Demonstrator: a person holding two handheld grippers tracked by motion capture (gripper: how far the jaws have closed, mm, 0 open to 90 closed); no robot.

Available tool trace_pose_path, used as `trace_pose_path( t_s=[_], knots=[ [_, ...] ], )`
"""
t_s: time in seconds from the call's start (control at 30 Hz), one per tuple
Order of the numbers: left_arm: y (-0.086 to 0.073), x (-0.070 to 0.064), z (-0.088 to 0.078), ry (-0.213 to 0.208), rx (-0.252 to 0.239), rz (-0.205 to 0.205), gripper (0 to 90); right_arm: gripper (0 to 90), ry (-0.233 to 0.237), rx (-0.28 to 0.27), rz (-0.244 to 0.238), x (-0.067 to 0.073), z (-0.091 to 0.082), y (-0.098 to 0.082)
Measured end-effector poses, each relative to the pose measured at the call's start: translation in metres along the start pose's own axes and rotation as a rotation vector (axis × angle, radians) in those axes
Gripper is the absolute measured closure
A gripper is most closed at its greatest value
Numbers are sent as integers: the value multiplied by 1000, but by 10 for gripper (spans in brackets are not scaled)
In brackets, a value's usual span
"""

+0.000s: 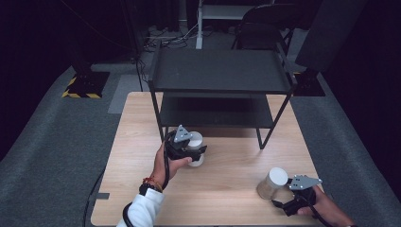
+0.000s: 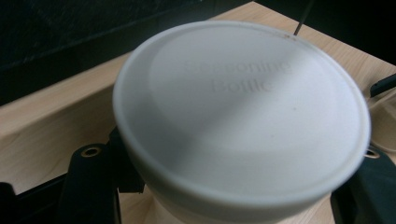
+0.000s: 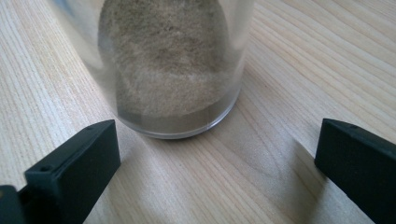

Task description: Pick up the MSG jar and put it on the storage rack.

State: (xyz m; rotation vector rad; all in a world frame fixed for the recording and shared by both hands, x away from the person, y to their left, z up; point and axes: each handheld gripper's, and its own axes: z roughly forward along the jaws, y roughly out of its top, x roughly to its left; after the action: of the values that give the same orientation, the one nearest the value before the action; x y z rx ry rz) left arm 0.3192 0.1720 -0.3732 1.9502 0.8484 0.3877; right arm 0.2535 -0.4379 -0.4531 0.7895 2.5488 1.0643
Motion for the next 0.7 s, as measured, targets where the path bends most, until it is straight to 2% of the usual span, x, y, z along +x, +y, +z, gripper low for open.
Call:
trace_pose_path(
  t_s=[0.33, 0.7],
  knots=[
    [27, -11, 3, -22, -15, 30, 346, 0, 0, 0, 0, 0, 0, 0],
    [61, -18, -4, -39, -47, 59, 346, 0, 0, 0, 0, 0, 0, 0]
  ],
)
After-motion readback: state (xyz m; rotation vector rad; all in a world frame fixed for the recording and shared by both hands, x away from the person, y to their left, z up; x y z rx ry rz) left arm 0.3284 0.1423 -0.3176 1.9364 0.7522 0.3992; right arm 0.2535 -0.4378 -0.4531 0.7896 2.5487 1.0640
